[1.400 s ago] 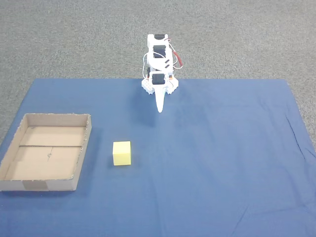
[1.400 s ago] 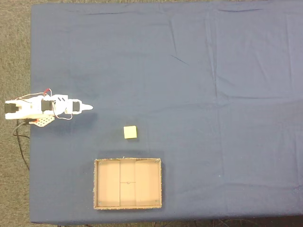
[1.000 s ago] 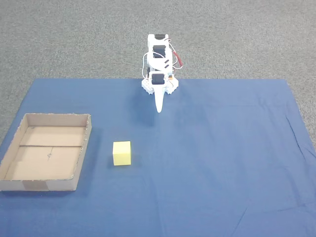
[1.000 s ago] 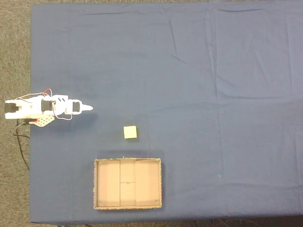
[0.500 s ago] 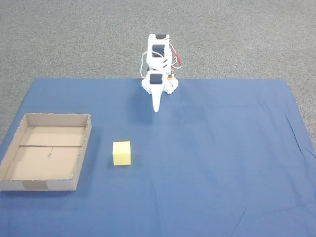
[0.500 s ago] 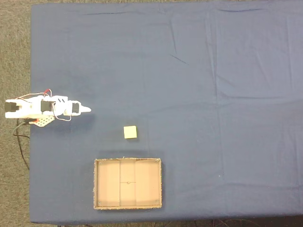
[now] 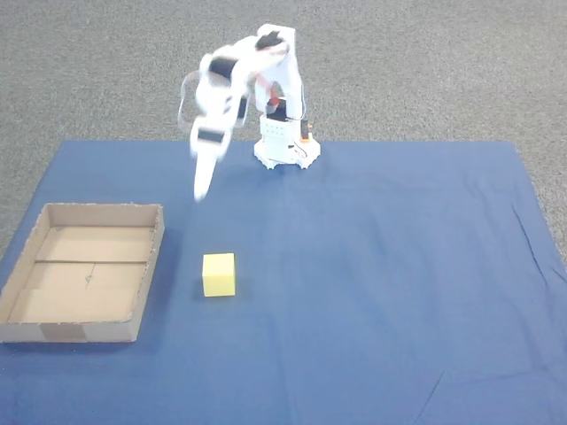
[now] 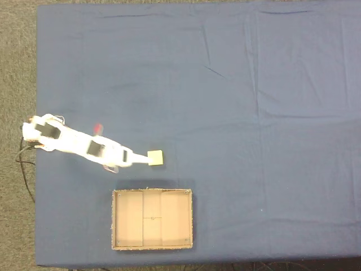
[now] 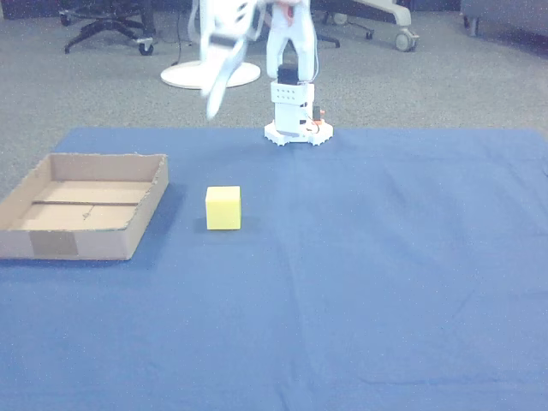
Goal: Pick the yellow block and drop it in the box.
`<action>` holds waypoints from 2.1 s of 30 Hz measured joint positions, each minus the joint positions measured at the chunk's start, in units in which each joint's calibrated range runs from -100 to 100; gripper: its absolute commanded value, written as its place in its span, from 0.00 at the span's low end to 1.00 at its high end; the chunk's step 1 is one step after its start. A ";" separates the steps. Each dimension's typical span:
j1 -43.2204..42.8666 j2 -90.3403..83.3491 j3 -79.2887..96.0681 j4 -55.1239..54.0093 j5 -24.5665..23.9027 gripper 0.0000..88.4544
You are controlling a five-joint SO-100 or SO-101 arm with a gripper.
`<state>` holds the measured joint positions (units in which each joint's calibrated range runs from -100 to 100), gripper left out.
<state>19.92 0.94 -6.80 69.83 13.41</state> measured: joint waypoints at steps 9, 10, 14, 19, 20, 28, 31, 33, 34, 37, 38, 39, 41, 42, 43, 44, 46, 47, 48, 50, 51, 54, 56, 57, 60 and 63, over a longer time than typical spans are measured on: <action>-3.27 25.75 -14.13 0.63 2.44 0.53; -3.76 27.54 -14.48 -0.63 2.44 0.53; -4.74 35.04 -19.64 -1.18 2.44 0.48; -5.64 37.60 -21.41 -1.18 1.76 0.36; -5.64 37.68 -21.41 -1.18 1.76 0.34; -5.40 38.28 -23.19 -1.18 1.76 0.27; -5.32 37.08 -22.75 -1.18 1.76 0.26; -5.07 33.84 -19.28 -1.33 1.76 0.26; -4.74 30.86 -17.06 -1.65 1.76 0.26; -2.37 16.11 -10.75 -1.65 1.07 0.26; -1.39 11.25 -9.60 -1.57 0.93 0.25; -0.08 6.05 -9.33 -0.71 0.93 0.25; 3.11 -0.43 -10.66 2.35 1.03 0.25; 5.89 -1.71 -11.99 3.45 1.42 0.26; 8.67 -1.88 -12.97 3.61 1.71 0.26; 11.70 -1.71 -13.86 2.98 2.10 0.26; 17.01 1.71 -17.24 0.94 2.83 0.26; 19.63 4.60 -19.46 0.08 3.17 0.26; 22.09 8.44 -23.10 -0.86 3.42 0.26; 26.26 17.90 -31.72 -3.53 4.05 0.26; 27.57 22.76 -34.83 -5.88 4.25 0.25; 27.89 37.77 -40.60 -13.40 5.47 0.26; 27.24 44.25 -41.94 -15.44 5.76 0.27; 26.58 46.21 -42.11 -15.83 5.91 0.27; 24.13 48.85 -42.20 -16.14 6.06 0.34; 23.39 48.93 -42.47 -16.07 6.06 0.49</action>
<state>43.31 49.87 -49.27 53.76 19.46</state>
